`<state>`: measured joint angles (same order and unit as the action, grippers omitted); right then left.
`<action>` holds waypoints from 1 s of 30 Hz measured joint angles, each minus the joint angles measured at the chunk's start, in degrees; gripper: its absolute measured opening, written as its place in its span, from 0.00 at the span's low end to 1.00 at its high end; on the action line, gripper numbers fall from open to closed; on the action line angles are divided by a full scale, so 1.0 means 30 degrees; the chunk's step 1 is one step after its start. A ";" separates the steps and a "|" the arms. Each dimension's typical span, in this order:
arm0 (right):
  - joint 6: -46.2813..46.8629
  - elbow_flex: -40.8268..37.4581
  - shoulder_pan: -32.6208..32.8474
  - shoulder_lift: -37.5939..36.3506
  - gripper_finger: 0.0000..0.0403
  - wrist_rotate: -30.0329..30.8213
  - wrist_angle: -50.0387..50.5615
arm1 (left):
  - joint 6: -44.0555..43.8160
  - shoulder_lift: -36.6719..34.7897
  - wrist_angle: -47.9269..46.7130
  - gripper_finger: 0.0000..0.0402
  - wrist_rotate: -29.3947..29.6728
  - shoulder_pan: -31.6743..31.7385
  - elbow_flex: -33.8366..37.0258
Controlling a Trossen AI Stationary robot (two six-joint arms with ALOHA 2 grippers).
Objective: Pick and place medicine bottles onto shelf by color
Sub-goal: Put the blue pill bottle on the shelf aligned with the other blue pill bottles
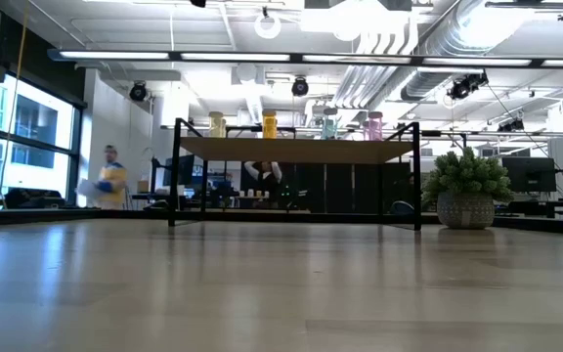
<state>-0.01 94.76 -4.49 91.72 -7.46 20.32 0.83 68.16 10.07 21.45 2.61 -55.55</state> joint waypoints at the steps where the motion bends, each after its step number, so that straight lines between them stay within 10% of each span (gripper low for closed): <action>1: 0.0002 0.0000 0.0000 0.0000 0.27 0.0017 0.0005 | 0.0060 0.0000 0.0000 0.26 0.0031 0.0000 0.0000; 15: 0.0503 0.0000 0.0007 -0.0501 0.26 0.1854 0.0416 | 0.0302 -0.0218 -0.0771 0.48 0.0085 0.0007 -0.0015; 30: 0.0803 0.0000 0.0000 -0.3541 0.26 1.0046 0.1021 | 0.1464 -0.2393 -0.2313 0.50 0.0144 0.0007 -0.0035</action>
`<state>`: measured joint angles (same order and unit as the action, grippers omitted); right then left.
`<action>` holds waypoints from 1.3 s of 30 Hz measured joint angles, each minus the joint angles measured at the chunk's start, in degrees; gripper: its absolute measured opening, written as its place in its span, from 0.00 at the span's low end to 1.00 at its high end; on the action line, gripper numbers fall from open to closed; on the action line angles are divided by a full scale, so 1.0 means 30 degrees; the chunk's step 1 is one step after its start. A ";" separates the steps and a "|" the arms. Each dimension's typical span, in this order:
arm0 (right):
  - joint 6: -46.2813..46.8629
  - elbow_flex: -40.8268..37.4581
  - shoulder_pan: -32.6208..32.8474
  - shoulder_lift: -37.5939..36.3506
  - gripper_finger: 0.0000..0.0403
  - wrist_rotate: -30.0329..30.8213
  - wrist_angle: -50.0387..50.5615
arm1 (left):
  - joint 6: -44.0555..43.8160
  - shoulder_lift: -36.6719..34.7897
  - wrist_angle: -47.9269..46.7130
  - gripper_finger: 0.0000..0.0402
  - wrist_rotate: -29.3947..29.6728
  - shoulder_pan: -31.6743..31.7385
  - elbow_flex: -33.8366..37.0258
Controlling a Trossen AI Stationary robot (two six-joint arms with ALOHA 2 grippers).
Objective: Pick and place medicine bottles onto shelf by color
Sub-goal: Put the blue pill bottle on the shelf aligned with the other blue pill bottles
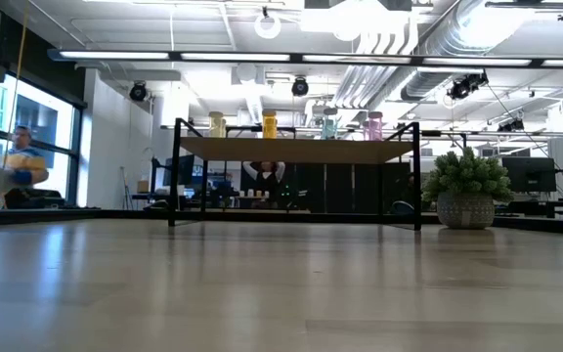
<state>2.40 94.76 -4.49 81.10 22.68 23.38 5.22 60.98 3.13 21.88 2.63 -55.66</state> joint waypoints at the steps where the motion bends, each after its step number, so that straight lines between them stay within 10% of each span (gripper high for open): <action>1: 0.0044 0.0000 -0.0076 -0.0112 0.26 0.0349 0.0002 | 0.0083 -0.0133 -0.0046 0.50 -0.0004 0.0000 -0.0007; 12: -0.2014 0.0000 -0.3215 -0.0371 0.28 -0.0695 -0.0034 | 0.1224 -0.0608 0.0305 0.49 0.0092 0.1490 0.0021; 29: -0.4819 0.0000 -1.3479 0.0158 0.29 -1.1709 -0.0434 | 0.0816 -0.0594 0.1293 0.49 0.0579 0.4892 0.0021; 39: -0.5928 0.0000 -1.5679 0.3191 0.29 -1.6701 -0.0276 | 0.0760 -0.0594 0.1293 0.49 0.0574 0.5639 0.0021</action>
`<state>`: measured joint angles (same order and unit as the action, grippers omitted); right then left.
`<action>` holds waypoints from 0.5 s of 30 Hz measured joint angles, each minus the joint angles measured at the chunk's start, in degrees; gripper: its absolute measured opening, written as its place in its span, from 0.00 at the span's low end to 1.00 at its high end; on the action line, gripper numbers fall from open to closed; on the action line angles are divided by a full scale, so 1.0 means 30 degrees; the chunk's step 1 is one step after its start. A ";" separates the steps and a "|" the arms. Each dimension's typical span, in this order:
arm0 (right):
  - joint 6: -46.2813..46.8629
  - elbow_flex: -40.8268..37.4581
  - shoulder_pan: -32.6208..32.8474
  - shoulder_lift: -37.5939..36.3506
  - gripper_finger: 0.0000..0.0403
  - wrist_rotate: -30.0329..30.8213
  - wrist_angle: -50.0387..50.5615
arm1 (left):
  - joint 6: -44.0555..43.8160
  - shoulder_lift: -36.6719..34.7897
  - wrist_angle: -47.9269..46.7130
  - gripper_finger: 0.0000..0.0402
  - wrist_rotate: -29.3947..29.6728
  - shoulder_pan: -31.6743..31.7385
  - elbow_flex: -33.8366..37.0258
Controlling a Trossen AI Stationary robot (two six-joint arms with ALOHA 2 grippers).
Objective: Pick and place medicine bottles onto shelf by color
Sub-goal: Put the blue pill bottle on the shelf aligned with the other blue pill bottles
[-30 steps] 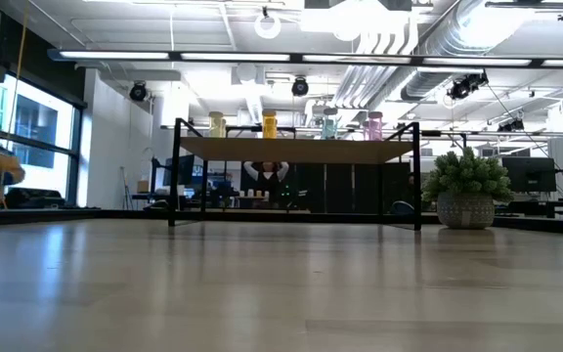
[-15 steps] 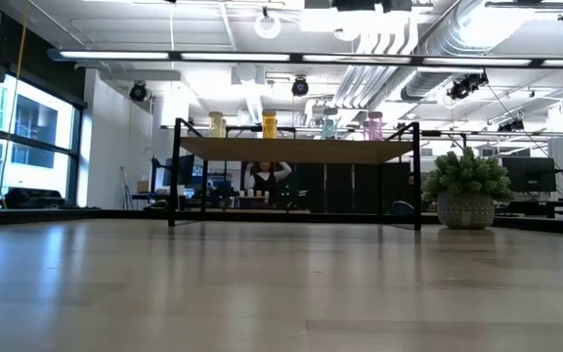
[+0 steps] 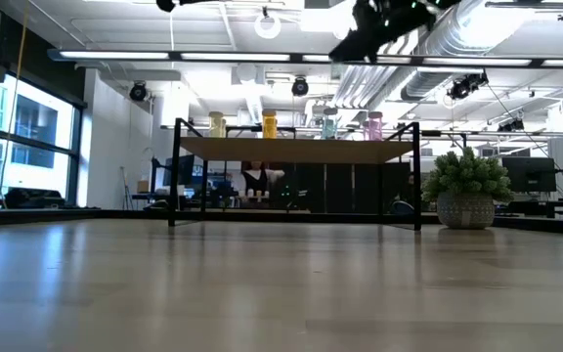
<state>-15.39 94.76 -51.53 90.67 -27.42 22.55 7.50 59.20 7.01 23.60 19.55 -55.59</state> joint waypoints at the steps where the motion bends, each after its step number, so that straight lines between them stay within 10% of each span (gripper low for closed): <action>1: -0.0018 0.0000 -0.0107 0.0355 0.29 -0.0488 -0.0002 | 0.0019 0.0000 0.0000 0.49 0.0000 0.0000 0.0000; 15: -0.0879 0.0000 -0.0357 0.3867 0.29 -0.3578 0.0535 | 0.0060 0.0007 -0.0066 0.49 0.0356 0.0000 0.0000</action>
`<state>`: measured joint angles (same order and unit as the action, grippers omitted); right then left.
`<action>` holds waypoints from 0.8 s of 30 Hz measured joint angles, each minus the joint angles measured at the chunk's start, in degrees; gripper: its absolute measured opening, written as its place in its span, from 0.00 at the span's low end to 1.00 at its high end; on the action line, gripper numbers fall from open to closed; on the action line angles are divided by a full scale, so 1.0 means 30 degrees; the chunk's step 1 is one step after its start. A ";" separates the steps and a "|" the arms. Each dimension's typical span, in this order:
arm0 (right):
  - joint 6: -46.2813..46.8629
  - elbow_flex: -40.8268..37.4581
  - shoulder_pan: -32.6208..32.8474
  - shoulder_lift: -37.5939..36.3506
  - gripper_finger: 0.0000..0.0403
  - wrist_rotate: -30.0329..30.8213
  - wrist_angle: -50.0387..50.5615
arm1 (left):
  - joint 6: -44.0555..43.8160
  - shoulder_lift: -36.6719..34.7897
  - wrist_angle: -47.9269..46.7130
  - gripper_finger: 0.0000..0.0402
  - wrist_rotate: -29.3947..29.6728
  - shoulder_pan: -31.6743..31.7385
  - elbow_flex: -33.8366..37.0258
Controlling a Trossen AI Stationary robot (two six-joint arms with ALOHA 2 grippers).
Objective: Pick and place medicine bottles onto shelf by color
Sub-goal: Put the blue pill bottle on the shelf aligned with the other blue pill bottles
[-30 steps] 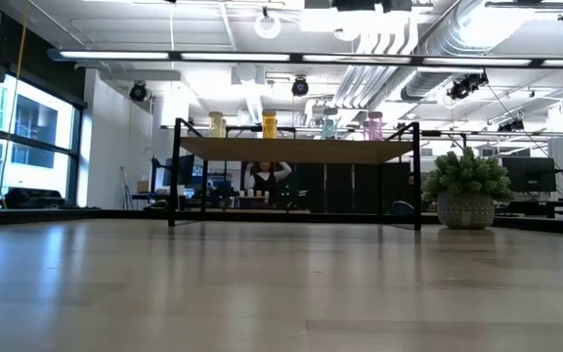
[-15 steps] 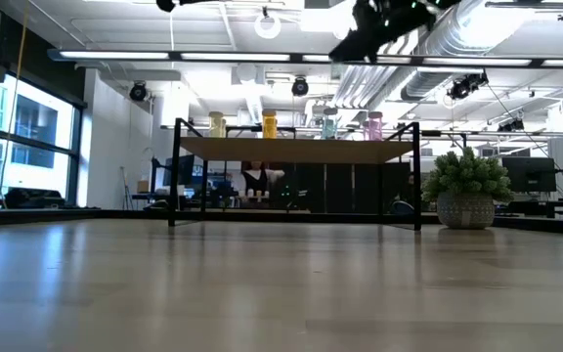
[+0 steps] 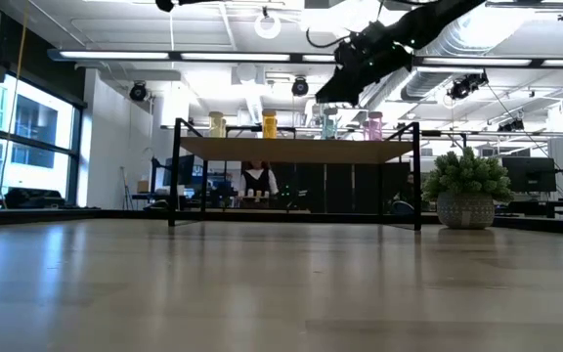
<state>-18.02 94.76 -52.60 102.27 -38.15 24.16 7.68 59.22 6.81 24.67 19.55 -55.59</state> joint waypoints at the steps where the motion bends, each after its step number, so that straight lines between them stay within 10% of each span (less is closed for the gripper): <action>1: -0.0127 0.0000 -0.0020 0.0073 0.29 0.0001 0.0121 | 0.0000 0.0000 -0.0036 0.49 0.0019 0.0000 0.0000; 24: -0.0528 0.0007 -0.0045 0.1068 0.29 0.0273 0.0767 | -0.0058 0.0007 -0.0053 0.49 0.0072 0.0000 0.0000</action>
<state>-19.61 94.78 -52.74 105.48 -37.33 26.46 7.51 59.24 6.65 24.88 19.55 -55.59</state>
